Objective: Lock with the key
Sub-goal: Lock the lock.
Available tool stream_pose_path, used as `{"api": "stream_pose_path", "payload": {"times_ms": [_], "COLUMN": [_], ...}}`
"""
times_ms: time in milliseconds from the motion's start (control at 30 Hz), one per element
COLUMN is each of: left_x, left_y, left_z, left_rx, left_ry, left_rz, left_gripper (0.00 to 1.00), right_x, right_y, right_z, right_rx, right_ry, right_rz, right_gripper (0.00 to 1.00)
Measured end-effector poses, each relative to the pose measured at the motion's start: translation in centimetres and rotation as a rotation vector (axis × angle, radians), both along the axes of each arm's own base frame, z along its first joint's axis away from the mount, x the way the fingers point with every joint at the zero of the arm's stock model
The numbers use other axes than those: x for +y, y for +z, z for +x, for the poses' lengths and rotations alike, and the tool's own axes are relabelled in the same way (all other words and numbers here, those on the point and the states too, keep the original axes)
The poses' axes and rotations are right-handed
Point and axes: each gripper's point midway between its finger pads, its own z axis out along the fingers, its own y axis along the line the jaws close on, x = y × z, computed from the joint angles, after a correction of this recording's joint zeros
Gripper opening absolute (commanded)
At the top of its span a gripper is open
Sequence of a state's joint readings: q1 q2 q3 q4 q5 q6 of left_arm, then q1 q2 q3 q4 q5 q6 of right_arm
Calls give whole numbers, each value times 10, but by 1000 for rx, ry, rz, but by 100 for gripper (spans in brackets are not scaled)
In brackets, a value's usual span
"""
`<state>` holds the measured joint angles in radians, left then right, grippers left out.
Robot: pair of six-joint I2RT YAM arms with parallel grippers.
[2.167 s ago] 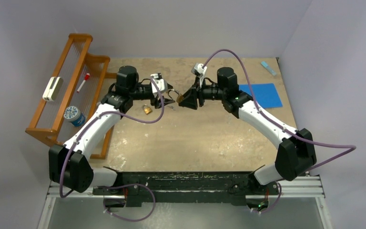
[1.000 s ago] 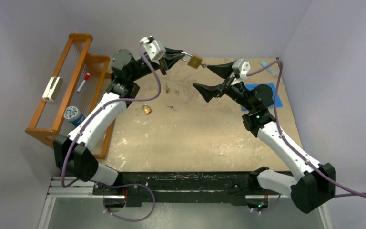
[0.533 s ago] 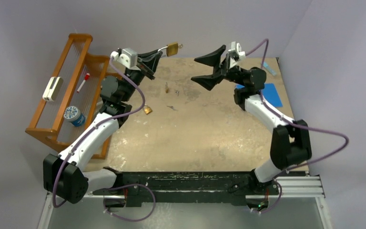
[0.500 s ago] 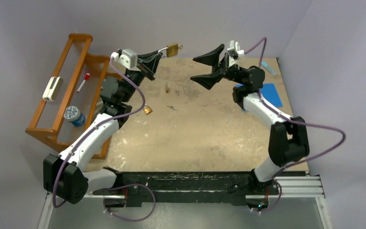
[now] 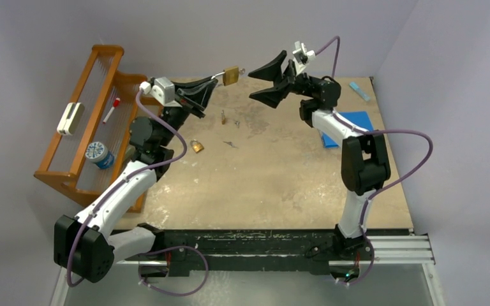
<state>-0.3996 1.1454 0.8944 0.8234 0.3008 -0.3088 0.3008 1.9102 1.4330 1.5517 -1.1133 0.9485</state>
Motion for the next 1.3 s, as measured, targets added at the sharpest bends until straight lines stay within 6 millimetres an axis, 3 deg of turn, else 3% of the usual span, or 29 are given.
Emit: {"api": "stream_pose_path", "payload": {"times_ms": [233, 500, 700, 967, 1100, 1300], "left_x": [-6, -9, -12, -17, -18, -19], "left_y": [1, -2, -7, -9, -9, -11], "left_z": [-10, -10, -5, -5, -5, -3], "left_rx": [-15, -20, -13, -13, -25, -23], "left_ry": [-58, -79, -88, -113, -120, -121], "left_rz": [-4, -12, -10, -14, -15, -13], "left_gripper": [0, 0, 0, 0, 0, 0], "right_x": [6, 25, 28, 28, 28, 27], "right_y": [7, 18, 25, 28, 26, 28], "right_z": [-1, -25, -31, -31, -28, -28], "right_rx": [21, 15, 10, 10, 23, 26], "right_ry": [59, 149, 172, 186, 188, 193], "right_rz": [-9, -23, -24, -33, -35, -38], "right_gripper": [76, 70, 65, 31, 33, 47]}}
